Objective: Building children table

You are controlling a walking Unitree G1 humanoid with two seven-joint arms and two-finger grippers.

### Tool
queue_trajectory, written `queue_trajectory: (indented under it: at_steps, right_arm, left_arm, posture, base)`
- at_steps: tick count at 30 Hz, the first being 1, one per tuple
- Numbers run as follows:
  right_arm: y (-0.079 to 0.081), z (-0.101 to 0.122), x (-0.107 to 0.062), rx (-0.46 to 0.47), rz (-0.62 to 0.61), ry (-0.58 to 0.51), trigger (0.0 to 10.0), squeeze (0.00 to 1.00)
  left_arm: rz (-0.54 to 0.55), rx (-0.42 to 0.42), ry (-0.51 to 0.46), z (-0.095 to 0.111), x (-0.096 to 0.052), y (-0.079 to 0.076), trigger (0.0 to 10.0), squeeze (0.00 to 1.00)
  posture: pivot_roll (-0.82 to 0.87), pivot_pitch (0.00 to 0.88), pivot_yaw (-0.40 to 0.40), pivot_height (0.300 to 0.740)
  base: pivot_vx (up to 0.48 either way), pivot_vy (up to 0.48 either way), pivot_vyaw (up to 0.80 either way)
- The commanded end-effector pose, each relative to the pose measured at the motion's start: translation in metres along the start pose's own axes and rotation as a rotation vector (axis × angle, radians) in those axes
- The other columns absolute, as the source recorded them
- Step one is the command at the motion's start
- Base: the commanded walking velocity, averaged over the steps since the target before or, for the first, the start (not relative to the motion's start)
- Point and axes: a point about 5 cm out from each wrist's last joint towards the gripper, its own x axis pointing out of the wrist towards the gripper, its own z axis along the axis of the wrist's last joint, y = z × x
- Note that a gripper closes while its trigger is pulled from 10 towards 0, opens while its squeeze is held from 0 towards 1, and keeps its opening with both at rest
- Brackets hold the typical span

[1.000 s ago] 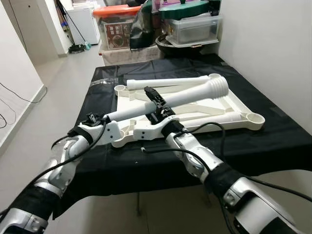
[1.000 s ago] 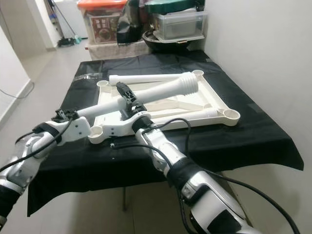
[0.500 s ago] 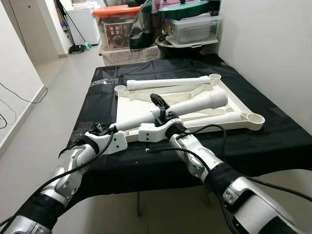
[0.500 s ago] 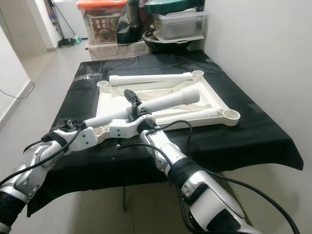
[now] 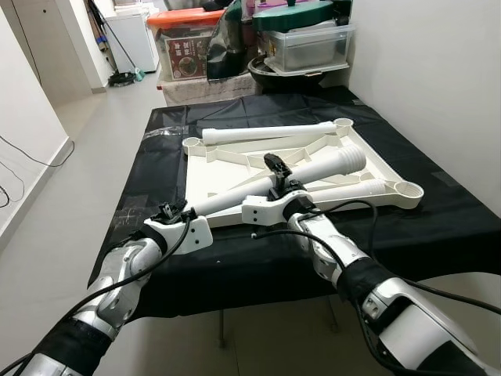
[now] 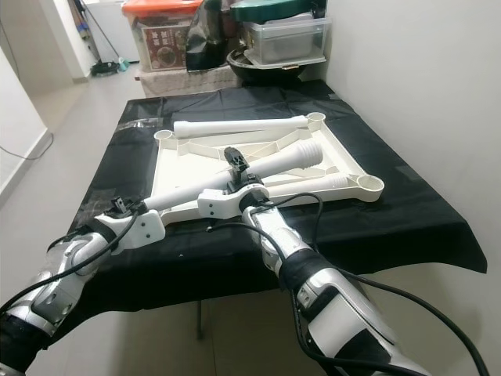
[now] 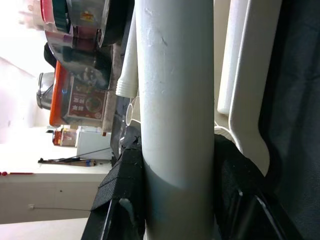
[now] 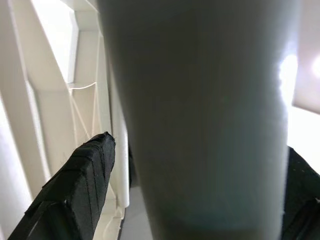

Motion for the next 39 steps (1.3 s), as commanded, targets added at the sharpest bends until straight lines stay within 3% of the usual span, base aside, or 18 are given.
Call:
queue_trajectory:
  at_steps: [1,19,20,29,39]
  right_arm:
    - [-0.0053,0.0032,0.0039,0.009,-0.017,-0.011,10.0,0.0]
    - [-0.0035,-0.0058,0.0054,0.022,-0.009,0.013,10.0,0.0]
    - [-0.0037,-0.0058,0.0055,0.031,-0.01,0.012,0.0,0.0]
    - [-0.0014,-0.004,0.0049,0.034,-0.01,0.007,0.0,0.0]
    - [-0.0008,-0.0049,0.0049,0.044,-0.009,0.012,0.0,0.0]
  left_arm:
    - [-0.005,0.009,-0.007,0.0023,-0.0011,-0.0008,10.0,0.0]
    - [-0.009,0.005,-0.008,0.003,-0.0032,-0.0029,10.0,0.0]
    - [-0.006,0.004,-0.008,0.0028,-0.0033,-0.0022,10.0,0.0]
    - [-0.004,0.003,-0.007,0.0022,-0.0029,-0.0019,10.0,0.0]
    - [0.014,-0.085,-0.008,0.0046,-0.0011,-0.0008,10.0,0.0]
  posture:
    - [-0.04,0.0,0.044,0.74]
    - [-0.04,0.0,0.043,0.74]
    - [-0.04,0.0,0.043,0.74]
    - [-0.04,0.0,0.045,0.74]
    - [-0.05,0.0,0.05,0.74]
  base:
    - [0.0,0.0,0.0]
    - [0.0,0.0,0.0]
    - [0.0,0.0,0.0]
    - [0.0,0.0,0.0]
    - [0.0,0.0,0.0]
